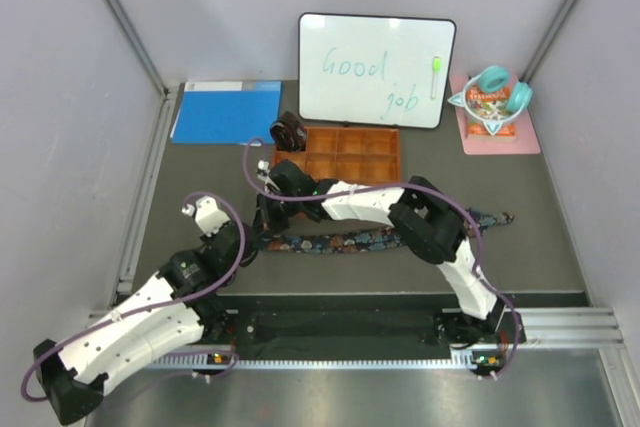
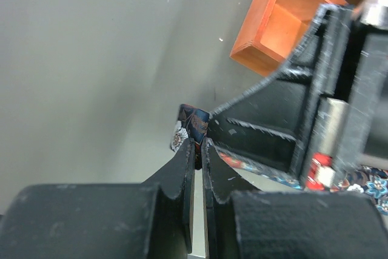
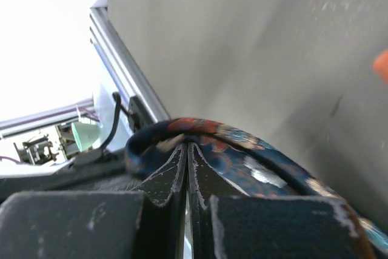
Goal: Roll the ties
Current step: Roll the tie at the center of the board.
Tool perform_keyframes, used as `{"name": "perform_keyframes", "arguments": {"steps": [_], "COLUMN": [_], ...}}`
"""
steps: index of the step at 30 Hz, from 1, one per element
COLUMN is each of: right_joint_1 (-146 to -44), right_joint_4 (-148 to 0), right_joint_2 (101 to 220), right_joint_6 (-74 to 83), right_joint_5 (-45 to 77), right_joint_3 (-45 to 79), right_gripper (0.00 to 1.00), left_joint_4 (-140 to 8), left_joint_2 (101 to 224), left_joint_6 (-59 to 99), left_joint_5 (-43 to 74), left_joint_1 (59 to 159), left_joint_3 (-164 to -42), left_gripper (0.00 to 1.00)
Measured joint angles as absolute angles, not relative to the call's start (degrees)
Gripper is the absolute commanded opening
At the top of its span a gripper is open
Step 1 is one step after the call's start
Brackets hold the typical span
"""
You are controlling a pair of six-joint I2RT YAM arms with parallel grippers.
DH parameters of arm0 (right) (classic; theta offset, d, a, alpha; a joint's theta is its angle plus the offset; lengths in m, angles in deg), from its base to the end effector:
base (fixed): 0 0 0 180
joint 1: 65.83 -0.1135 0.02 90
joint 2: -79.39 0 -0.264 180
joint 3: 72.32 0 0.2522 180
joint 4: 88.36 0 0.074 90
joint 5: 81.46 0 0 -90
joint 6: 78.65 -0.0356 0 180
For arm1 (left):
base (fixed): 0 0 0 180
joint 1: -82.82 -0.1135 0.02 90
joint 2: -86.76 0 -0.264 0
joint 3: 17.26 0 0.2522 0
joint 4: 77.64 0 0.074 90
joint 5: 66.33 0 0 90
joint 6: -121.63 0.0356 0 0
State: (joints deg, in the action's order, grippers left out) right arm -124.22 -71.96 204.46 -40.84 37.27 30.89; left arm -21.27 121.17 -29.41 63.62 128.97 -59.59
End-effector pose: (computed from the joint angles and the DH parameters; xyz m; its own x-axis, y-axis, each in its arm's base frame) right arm 0.2414 0.4249 0.1705 -0.9453 -0.2141 -0.2462 -0.3227 0.5013 0.8028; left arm 0.0990 -0.0701 0.2216 -0.4766 -0.4721 -0.7416 -0.3288 0.8781 -0.3477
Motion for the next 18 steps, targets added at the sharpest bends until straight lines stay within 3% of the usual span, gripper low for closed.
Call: {"name": "perform_keyframes", "arguments": {"steps": [10, 18], "right_joint_1": [-124.16, -124.00], "right_joint_4": [-66.96, -61.28], "right_joint_2": [207.35, 195.24], "right_joint_6": [-37.30, -33.19], "right_joint_5": [33.34, 28.07], "right_joint_3": [33.64, 24.53], "right_gripper": [0.00, 0.00], "left_joint_4": [-20.11, -19.98], "left_joint_2": [122.68, 124.58], "left_joint_6": [-28.88, -28.47], "left_joint_5": [63.55, 63.62], "left_joint_1": [128.88, 128.88], "left_joint_3": [-60.49, -61.26], "left_gripper": [0.00, 0.00]}}
